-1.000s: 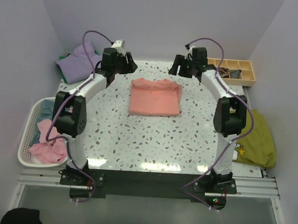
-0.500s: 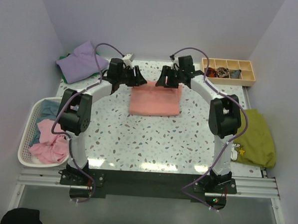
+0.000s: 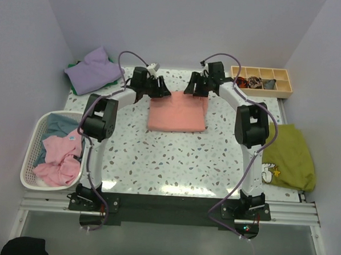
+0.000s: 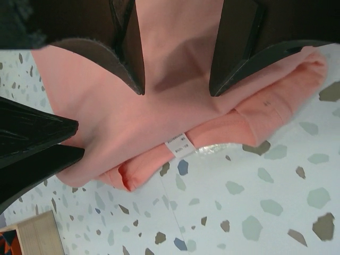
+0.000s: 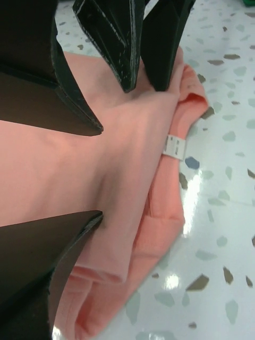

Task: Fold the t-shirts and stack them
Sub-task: Fold the long partially folded tshirt into a neat square

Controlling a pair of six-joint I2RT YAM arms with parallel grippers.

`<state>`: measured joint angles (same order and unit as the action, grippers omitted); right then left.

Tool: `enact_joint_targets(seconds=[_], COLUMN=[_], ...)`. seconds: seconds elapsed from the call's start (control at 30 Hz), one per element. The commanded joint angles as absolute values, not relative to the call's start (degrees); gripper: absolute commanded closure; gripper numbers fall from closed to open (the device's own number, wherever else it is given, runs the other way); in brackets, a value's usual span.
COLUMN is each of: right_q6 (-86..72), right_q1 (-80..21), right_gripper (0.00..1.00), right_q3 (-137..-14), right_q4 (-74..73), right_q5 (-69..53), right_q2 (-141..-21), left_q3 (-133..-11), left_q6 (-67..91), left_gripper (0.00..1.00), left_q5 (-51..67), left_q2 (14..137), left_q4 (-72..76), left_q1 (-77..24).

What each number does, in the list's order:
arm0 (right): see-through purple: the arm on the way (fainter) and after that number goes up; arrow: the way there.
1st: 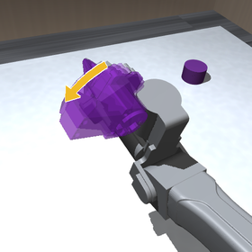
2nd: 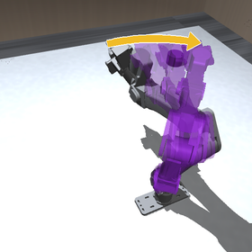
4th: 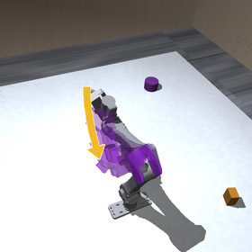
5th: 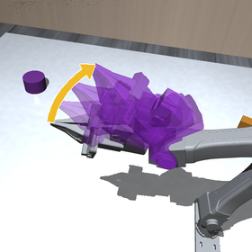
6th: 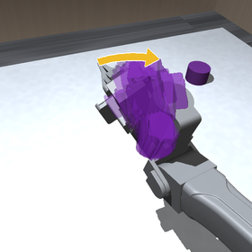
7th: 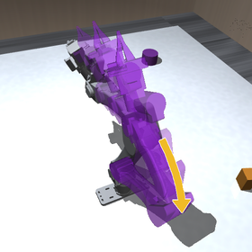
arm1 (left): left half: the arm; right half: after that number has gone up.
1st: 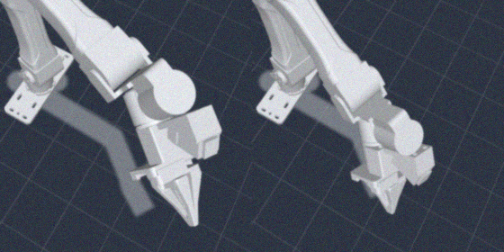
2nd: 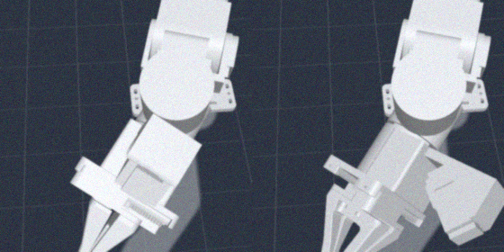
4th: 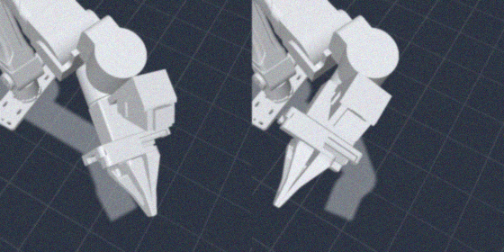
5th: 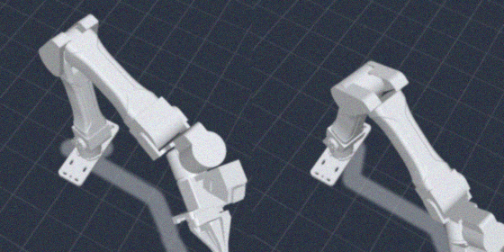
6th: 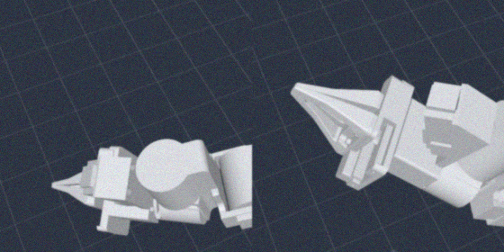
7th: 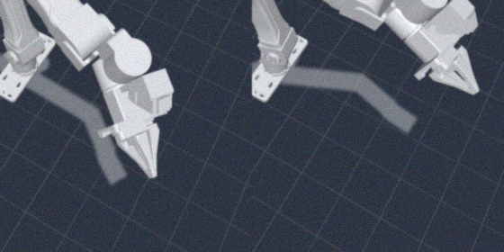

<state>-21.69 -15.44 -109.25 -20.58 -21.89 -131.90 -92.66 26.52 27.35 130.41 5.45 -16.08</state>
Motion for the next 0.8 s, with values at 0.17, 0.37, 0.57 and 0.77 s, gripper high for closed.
enact_joint_targets(seconds=[0.17,0.37,0.57,0.77], right_q6=[-18.63,-18.02,-16.96,-18.89], right_q1=[-12.04,-11.08,-11.07,-11.42], right_gripper=[0.37,0.36,0.35,0.34], right_q3=[-118.72,-121.03,-116.03,-112.69], right_q4=[-20.64,-21.54,-18.99,-20.13], right_q5=[-15.9,-15.29,-15.29,-21.44], right_q2=[-135.96,-138.34,-131.06,-126.4], left_q3=[-109.32,-109.72,-94.51,-85.28], left_q6=[19.69,18.46,18.46,22.14], left_gripper=[0.41,0.42,0.41,0.41], left_q5=[23.91,20.58,17.06,19.76], left_q2=[138.51,139.67,122.98,112.51], left_q4=[6.33,5.97,13.44,13.88], left_q1=[-14.85,-14.33,-13.97,-13.98])
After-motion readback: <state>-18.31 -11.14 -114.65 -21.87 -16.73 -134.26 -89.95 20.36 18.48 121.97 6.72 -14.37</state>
